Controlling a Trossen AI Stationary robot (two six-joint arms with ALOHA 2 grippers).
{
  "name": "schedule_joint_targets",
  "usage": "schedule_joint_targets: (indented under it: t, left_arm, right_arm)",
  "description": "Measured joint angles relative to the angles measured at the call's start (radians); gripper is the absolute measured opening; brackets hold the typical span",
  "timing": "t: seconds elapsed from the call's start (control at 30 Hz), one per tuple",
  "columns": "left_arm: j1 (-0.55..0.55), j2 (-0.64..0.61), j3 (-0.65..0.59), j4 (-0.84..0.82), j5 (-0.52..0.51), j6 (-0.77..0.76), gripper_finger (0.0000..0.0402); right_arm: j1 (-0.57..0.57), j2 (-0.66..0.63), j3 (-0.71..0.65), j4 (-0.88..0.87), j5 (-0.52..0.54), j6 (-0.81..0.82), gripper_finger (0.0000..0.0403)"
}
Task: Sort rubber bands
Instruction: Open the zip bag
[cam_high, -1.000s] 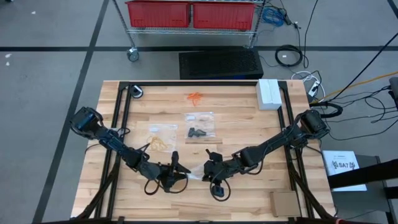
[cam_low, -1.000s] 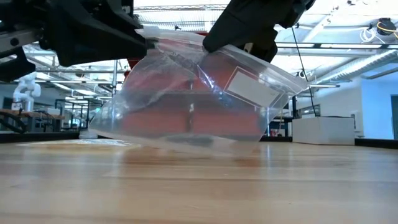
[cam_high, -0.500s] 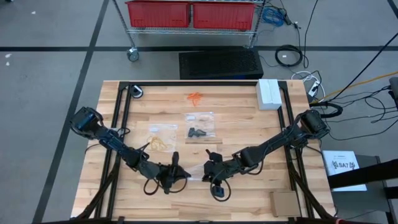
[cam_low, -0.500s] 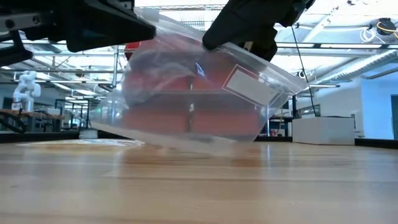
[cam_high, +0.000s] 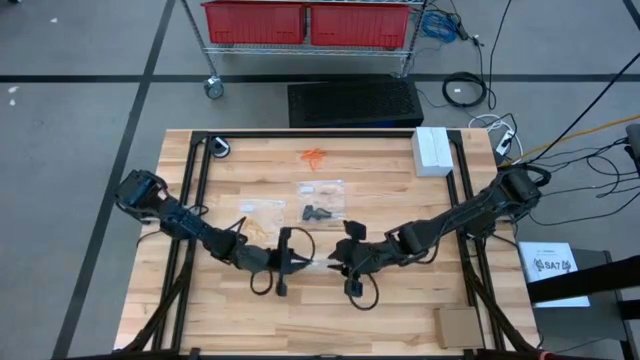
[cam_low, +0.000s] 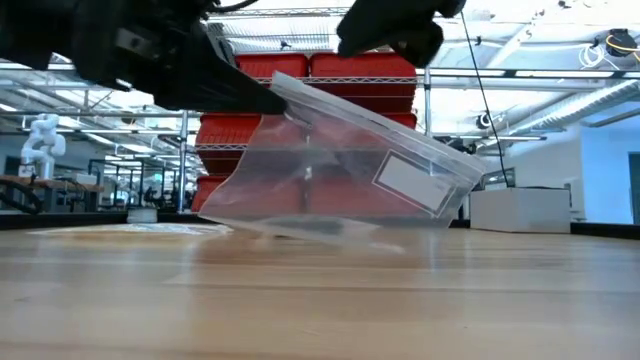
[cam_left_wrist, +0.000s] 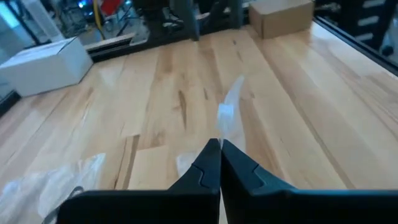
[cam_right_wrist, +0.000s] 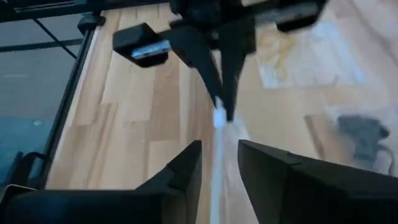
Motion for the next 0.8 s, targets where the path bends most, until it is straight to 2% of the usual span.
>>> schedule_joint_targets:
  t: [0.2,0.27,0.37,0.57,0.8]
  left_arm:
    - [0.029,0.000,-0.021,0.046,-0.005,-0.070,0.0001]
    - [0.031,0.000,-0.037,0.084,-0.006,-0.077,0.0001]
    - [0.037,0.000,-0.048,0.118,-0.005,-0.082,0.0000]
    - [0.057,0.000,-0.048,0.126,0.016,-0.083,0.0000]
    - [0.060,0.000,-0.048,0.132,0.023,-0.083,0.0000]
  right_arm:
    - [-0.052,-0.001,0.000,-0.011,-0.003,0.006,0.0081]
    - [-0.056,0.002,0.000,0.005,0.025,0.008,0.0082]
    - [-0.052,0.025,0.001,0.021,0.076,-0.019,0.0092]
    - [-0.052,0.084,0.000,0.085,0.075,-0.032,0.0117]
    - [-0.053,0.085,0.000,0.119,0.074,-0.032,0.0123]
